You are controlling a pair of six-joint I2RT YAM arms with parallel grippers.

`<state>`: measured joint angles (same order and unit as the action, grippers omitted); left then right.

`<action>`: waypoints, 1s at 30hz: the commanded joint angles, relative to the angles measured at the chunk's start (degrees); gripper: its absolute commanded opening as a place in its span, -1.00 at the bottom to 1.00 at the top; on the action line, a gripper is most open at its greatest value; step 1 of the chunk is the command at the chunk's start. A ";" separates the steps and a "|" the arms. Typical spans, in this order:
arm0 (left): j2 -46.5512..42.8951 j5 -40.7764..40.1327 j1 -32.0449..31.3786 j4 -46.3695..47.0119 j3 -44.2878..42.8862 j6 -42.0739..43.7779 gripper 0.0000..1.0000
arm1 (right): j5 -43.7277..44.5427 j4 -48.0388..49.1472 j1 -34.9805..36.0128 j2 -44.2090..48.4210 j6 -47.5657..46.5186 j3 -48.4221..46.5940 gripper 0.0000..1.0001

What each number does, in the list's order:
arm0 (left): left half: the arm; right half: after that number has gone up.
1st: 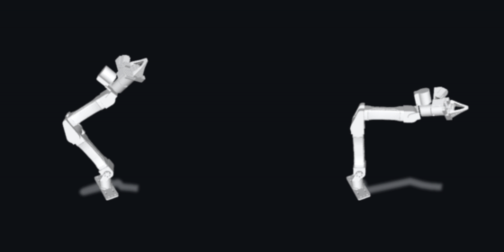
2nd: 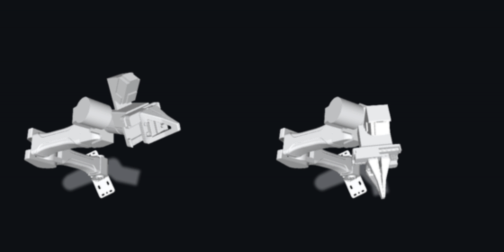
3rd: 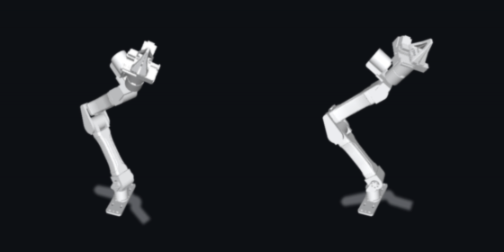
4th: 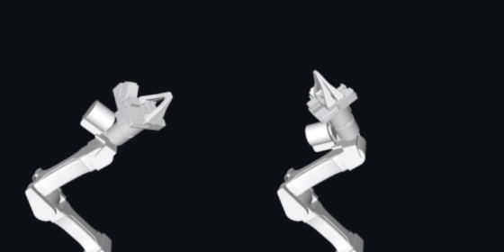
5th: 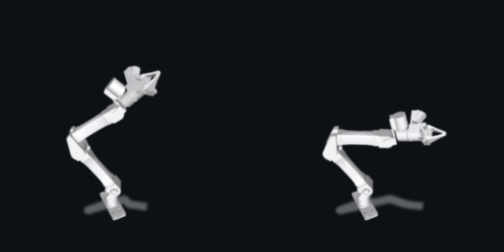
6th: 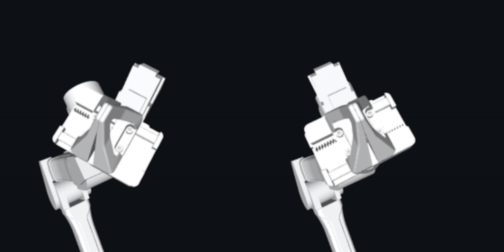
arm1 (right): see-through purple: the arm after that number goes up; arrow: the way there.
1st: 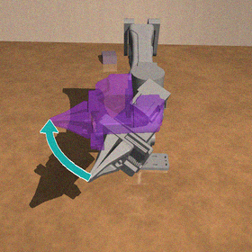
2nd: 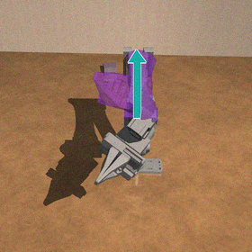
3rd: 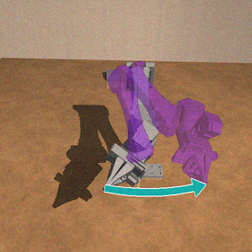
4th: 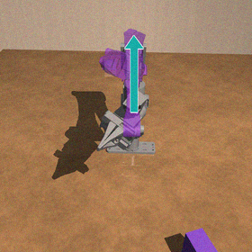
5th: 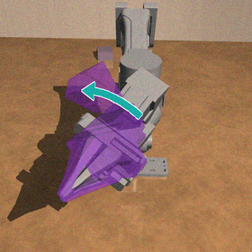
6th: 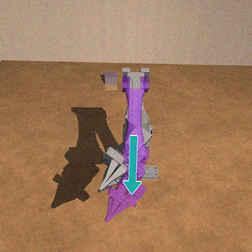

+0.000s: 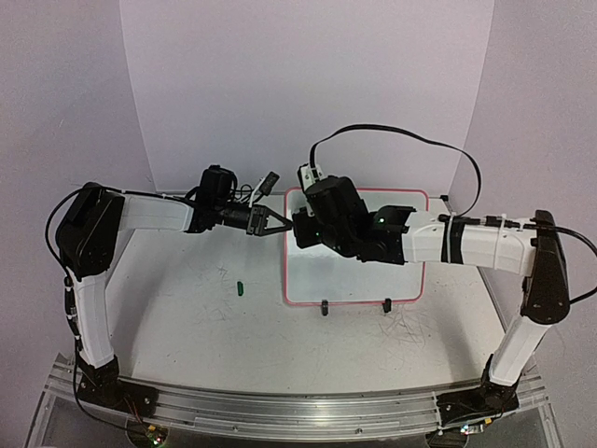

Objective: Write a sentence on the whiteboard
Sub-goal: Pick up the sentence from the whiteboard.

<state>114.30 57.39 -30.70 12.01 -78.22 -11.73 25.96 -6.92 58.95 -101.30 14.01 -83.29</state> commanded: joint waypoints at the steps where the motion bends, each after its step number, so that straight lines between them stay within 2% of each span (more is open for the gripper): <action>1: -0.89 -1.21 -0.43 0.39 0.43 1.53 -1.00 | 0.84 1.20 -0.49 -1.22 0.80 -2.77 -1.00; 30: -1.22 -0.55 -0.64 0.42 0.32 1.62 -1.00 | 0.36 1.25 -2.15 -3.64 1.02 -4.18 -1.00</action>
<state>114.30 57.47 -30.72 12.01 -78.22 -11.73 25.87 -6.89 57.23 -103.52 14.31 -85.52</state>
